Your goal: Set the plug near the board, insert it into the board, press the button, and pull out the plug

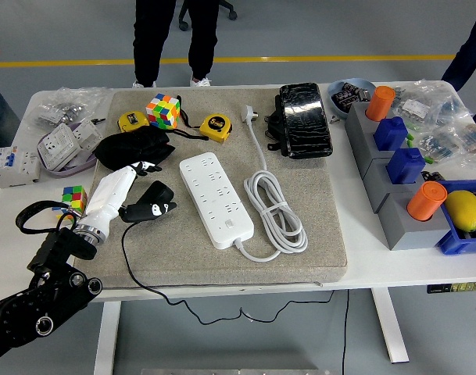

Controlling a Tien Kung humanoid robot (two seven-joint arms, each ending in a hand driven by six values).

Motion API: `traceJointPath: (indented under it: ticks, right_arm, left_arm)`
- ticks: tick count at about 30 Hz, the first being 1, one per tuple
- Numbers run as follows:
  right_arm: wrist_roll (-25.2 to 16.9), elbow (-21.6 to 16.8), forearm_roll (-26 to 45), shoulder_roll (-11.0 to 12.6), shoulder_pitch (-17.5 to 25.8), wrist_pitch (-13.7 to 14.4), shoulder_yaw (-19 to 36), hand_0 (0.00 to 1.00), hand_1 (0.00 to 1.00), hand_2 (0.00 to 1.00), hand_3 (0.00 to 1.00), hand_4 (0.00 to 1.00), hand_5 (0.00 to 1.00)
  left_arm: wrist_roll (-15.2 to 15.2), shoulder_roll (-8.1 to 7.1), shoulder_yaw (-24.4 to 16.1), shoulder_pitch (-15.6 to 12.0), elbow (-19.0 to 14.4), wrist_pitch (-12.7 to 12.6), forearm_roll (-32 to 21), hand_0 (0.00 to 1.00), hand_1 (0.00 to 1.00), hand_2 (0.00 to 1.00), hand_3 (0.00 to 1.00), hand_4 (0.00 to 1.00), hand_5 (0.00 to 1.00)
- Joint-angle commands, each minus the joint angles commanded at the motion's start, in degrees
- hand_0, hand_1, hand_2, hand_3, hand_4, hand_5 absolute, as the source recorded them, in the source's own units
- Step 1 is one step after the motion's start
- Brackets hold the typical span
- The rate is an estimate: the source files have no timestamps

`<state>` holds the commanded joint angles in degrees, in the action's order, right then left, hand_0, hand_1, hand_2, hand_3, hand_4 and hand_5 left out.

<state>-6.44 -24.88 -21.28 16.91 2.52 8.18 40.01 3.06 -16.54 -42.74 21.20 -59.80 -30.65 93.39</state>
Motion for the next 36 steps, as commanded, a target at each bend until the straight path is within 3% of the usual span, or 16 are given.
traceJointPath:
  ticks: [3,6,10,11,16,17,20,26,36]
  right_arm:
    - [0.0,0.0,0.0,-0.1,0.0,0.0,0.1,0.568,0.634,0.6,0.536,0.909,0.457]
    - [0.0,0.2,0.1,-0.1,-0.1,0.0,0.1,0.568,0.634,0.6,0.536,0.91,0.458]
    - [0.0,0.5,0.5,-0.2,-0.3,-0.1,-0.2,0.568,0.634,0.6,0.536,0.91,0.458]
    - [0.1,0.6,0.6,-0.3,-0.3,-0.1,-0.3,0.568,0.634,0.6,0.536,0.91,0.459]
    - [0.3,1.0,1.0,-0.5,-0.6,-0.1,-0.7,0.568,0.634,0.6,0.536,0.91,0.459]
    - [0.3,1.0,1.0,-0.5,-0.7,-0.1,-0.7,0.568,0.634,0.601,0.536,0.91,0.46]
    - [0.6,1.2,1.1,-0.7,-1.0,-0.2,-0.6,0.568,0.634,0.601,0.536,0.91,0.46]
    - [0.7,1.4,1.2,-0.9,-1.0,-0.2,-0.4,0.568,0.634,0.603,0.536,0.911,0.46]
    - [0.9,1.8,1.5,-1.1,-1.4,-0.3,-0.5,0.568,0.635,0.603,0.537,0.911,0.461]
  left_arm:
    - [0.8,0.03,-1.1,-0.6,-0.9,-0.4,-0.9,0.778,0.825,0.86,0.784,0.998,0.488]
    - [4.4,0.14,-2.9,-1.5,-2.1,-1.8,-5.4,0.771,0.811,0.838,0.77,0.998,0.532]
    - [11.7,0.38,-5.1,-3.0,-2.9,-3.5,-14.7,0.771,0.811,0.838,0.77,0.998,0.532]
    - [13.9,0.46,-5.9,-3.4,-2.9,-3.4,-17.3,0.732,0.752,0.76,0.733,0.998,0.518]
    - [20.8,0.33,-8.3,-4.6,-3.1,-2.9,-29.2,0.732,0.752,0.76,0.733,0.998,0.518]
    - [21.3,0.29,-8.6,-4.8,-3.2,-2.4,-31.4,0.52,0.603,0.579,0.657,0.943,0.488]
    - [23.0,0.28,-10.2,-5.5,-3.1,0.5,-38.9,0.52,0.603,0.579,0.657,0.943,0.488]
    - [24.6,0.49,-12.9,-6.2,-3.3,1.3,-51.6,0.484,0.575,0.555,0.638,0.917,0.528]
    - [25.2,0.61,-16.8,-7.2,-3.3,2.4,-58.9,0.463,0.553,0.55,0.627,0.887,0.534]
